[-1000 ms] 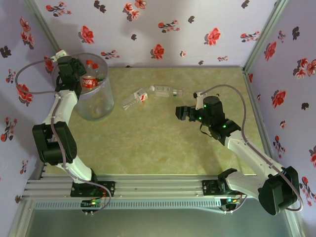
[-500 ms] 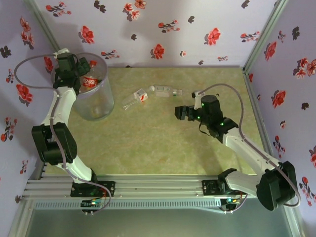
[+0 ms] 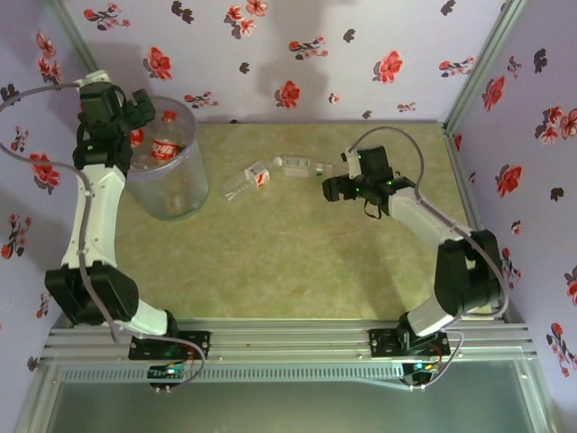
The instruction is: Put the plastic bottles in the bin
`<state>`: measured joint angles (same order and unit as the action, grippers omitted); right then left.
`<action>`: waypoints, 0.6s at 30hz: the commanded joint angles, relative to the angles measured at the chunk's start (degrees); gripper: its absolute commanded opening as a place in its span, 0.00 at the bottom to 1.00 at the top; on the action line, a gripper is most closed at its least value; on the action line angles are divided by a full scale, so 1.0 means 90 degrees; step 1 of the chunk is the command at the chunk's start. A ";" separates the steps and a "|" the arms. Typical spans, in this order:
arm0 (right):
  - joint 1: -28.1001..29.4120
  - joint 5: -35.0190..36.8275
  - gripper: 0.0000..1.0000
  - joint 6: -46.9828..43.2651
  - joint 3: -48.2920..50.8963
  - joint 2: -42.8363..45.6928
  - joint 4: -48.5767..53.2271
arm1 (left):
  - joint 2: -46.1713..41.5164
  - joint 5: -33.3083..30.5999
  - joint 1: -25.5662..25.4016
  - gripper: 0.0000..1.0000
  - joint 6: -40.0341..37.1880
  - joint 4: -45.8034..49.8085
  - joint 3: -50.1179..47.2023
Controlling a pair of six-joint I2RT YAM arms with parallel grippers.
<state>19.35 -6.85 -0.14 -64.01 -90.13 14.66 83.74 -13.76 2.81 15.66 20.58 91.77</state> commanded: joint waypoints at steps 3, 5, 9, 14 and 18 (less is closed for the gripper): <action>-0.0177 -0.0274 0.99 -0.1581 -0.1045 -0.1031 0.0012 | -0.1284 -0.0034 -0.0510 1.00 0.0470 0.0422 -0.0898; -0.0206 -0.0475 0.99 -0.2126 -0.1616 -0.1536 0.0341 | -0.1533 -0.0025 -0.0818 1.00 0.0553 0.0634 -0.1172; -0.0251 -0.0876 0.99 -0.3194 -0.2731 -0.2485 0.0920 | -0.1880 0.0045 -0.1438 1.00 0.0723 0.1124 -0.1520; -0.0344 -0.1271 0.99 -0.3802 -0.4147 -0.3548 0.1484 | -0.2342 0.0835 -0.1748 0.99 0.1421 0.1065 -0.2137; -0.0366 -0.1560 0.99 -0.4150 -0.4965 -0.4217 0.1935 | -0.2437 0.1370 -0.2151 0.99 0.1826 0.1207 -0.2454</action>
<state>16.47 -17.08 -32.27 -104.36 -125.21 26.57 63.46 -6.76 -14.39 27.33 30.06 71.05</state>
